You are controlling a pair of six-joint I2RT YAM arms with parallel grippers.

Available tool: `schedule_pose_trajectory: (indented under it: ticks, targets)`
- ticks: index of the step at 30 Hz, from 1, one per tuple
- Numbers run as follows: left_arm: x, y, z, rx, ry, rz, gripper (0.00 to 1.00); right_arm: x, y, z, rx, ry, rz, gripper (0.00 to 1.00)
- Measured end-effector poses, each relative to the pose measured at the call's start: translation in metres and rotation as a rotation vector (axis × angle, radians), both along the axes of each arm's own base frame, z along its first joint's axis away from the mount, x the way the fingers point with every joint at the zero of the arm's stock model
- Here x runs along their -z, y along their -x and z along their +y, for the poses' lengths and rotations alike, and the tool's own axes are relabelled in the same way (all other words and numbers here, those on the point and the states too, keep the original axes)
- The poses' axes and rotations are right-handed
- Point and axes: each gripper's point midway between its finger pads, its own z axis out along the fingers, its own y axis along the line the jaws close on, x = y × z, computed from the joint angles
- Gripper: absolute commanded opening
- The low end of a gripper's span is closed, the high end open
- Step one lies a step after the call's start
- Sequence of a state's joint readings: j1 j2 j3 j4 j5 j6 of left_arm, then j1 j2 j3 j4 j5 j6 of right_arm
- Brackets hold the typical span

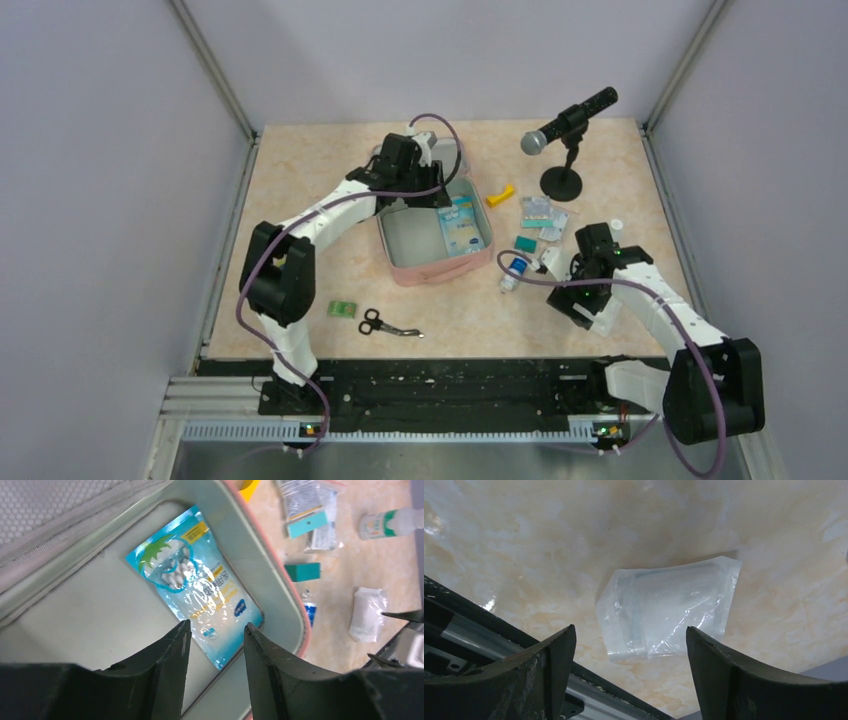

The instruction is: Organize the medicine kit

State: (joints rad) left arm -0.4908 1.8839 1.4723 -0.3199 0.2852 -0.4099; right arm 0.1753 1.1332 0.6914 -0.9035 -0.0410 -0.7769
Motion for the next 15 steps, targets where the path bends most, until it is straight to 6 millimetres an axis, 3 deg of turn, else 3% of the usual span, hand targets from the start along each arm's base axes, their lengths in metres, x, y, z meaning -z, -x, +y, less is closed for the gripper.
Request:
schedule_pose_trajectory:
  ticks: [7, 11, 15]
  targets:
    - [-0.055, 0.008, 0.014, 0.056, 0.031, -0.113, 0.47, 0.010, -0.001, -0.013, -0.021, 0.053, 0.001, 0.64]
    - [-0.077, 0.001, 0.040, 0.020, 0.039, -0.153, 0.46, 0.021, 0.002, -0.016, -0.029, 0.067, -0.001, 0.56]
    - [-0.089, -0.011, 0.067, -0.041, 0.044, -0.176, 0.44, 0.030, 0.002, -0.017, -0.040, 0.074, -0.008, 0.42]
